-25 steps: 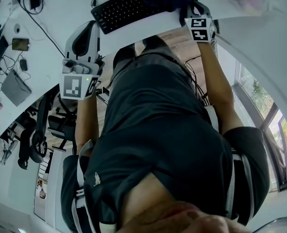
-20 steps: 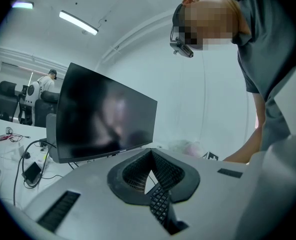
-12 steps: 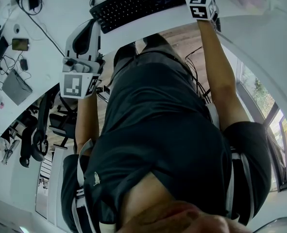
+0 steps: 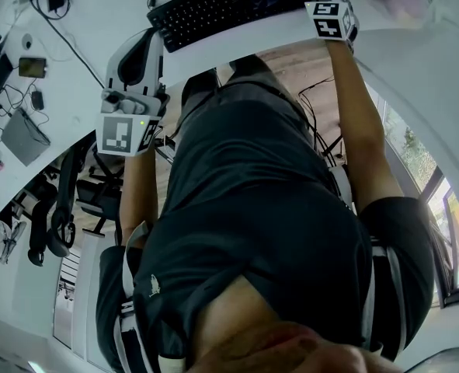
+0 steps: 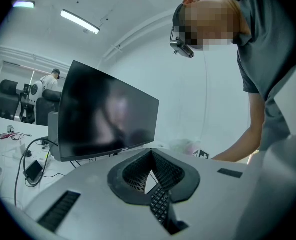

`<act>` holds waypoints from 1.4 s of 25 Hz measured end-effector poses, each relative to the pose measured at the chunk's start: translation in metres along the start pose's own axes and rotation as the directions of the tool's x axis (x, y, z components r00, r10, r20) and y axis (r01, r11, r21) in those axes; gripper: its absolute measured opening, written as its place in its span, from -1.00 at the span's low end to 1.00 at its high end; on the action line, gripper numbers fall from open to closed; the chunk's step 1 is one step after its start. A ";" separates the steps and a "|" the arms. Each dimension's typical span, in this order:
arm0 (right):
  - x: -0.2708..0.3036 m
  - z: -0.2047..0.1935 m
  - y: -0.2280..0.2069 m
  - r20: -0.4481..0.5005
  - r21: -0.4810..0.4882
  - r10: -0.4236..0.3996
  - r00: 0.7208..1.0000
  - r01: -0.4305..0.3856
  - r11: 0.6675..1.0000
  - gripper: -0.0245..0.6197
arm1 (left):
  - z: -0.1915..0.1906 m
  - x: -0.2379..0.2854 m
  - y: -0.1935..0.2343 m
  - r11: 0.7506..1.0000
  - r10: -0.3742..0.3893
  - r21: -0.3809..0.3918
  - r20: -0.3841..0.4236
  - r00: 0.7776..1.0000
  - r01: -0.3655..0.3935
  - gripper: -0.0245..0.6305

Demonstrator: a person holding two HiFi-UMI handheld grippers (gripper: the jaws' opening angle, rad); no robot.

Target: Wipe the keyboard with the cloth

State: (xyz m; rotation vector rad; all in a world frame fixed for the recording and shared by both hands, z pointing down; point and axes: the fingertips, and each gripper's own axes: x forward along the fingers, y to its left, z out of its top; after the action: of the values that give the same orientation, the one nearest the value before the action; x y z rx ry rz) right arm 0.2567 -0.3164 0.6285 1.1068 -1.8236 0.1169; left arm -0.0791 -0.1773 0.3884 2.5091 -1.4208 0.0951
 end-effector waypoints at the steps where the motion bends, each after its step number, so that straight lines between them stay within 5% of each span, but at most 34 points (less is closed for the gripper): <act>1: 0.008 0.007 -0.006 0.001 -0.010 -0.009 1.000 0.009 1.000 -0.83 | -0.001 0.000 0.000 1.000 -0.001 0.000 -0.003 1.000 0.001 -0.92; 7: 0.030 0.047 -0.004 0.018 -0.105 -0.018 1.000 0.020 0.994 -0.82 | 0.000 -0.001 0.004 1.000 -0.003 0.001 0.001 1.000 0.003 -0.92; 23: -0.017 0.146 0.206 0.164 -0.318 0.243 0.956 -0.182 0.930 -0.83 | -0.001 -0.036 0.035 0.998 0.054 -0.029 0.021 0.998 -0.053 -0.92; 35: -0.046 0.195 0.331 0.186 -0.485 0.434 0.882 -0.301 0.821 -0.83 | -0.004 -0.069 0.065 0.995 0.092 -0.047 0.041 0.995 -0.091 -0.92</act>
State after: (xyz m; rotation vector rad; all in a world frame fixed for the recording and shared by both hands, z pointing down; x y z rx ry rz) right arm -0.1097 -0.1940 0.6106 0.4470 -2.1739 -0.2412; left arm -0.1700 -0.1508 0.3920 2.4239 -1.5375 0.0257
